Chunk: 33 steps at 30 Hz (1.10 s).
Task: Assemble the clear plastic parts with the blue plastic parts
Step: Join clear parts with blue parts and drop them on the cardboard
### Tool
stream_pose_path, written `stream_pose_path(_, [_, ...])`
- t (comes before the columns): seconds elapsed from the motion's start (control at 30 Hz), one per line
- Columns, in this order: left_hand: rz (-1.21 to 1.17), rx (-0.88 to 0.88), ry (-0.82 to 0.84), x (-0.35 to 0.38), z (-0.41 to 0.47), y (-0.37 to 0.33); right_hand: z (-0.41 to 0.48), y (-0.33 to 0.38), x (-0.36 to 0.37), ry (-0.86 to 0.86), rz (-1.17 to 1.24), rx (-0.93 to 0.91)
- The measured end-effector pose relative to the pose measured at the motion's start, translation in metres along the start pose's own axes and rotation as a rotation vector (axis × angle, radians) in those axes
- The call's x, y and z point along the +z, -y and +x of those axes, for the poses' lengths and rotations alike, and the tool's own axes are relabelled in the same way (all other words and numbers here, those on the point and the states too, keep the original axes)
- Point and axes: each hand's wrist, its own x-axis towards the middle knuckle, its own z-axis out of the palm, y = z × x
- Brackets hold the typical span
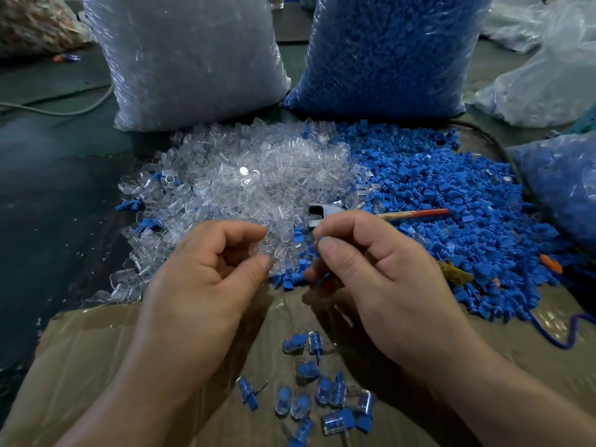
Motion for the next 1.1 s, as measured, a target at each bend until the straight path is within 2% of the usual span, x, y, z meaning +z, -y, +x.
stream_pose_path(0.1, [-0.217,-0.060,-0.021,-0.002,0.000,0.001,0.000,-0.001,-0.004,-0.014,0.107,0.036])
stream_pose_path(0.3, [-0.374,-0.026,-0.034,-0.001,0.003,0.001,0.005,-0.002,-0.008,-0.011,0.561,0.268])
stream_pose_path(0.4, [-0.551,-0.062,0.042,-0.002,0.002,-0.003,0.007,-0.003,-0.008,-0.024,0.601,0.304])
stream_pose_path(0.43, [-0.566,-0.090,0.069,-0.003,0.001,-0.005,0.006,-0.003,-0.008,-0.017,0.587,0.309])
stream_pose_path(0.53, [-0.418,-0.124,0.127,-0.001,-0.001,-0.009,0.002,-0.001,-0.008,0.020,0.471,0.250])
stream_pose_path(0.63, [-0.386,-0.178,0.117,0.004,-0.004,-0.009,-0.002,0.004,-0.004,0.020,0.149,0.049])
stream_pose_path(0.73, [-0.352,-0.151,0.112,0.010,-0.005,-0.010,-0.005,0.005,0.002,0.005,-0.174,-0.150])
stream_pose_path(0.97, [-0.469,-0.179,0.175,0.011,-0.007,-0.015,-0.003,0.004,0.001,-0.059,-0.185,-0.246])
stream_pose_path(1.1, [-0.498,-0.155,0.195,0.012,-0.008,-0.021,-0.003,0.003,0.001,-0.031,-0.335,-0.362])
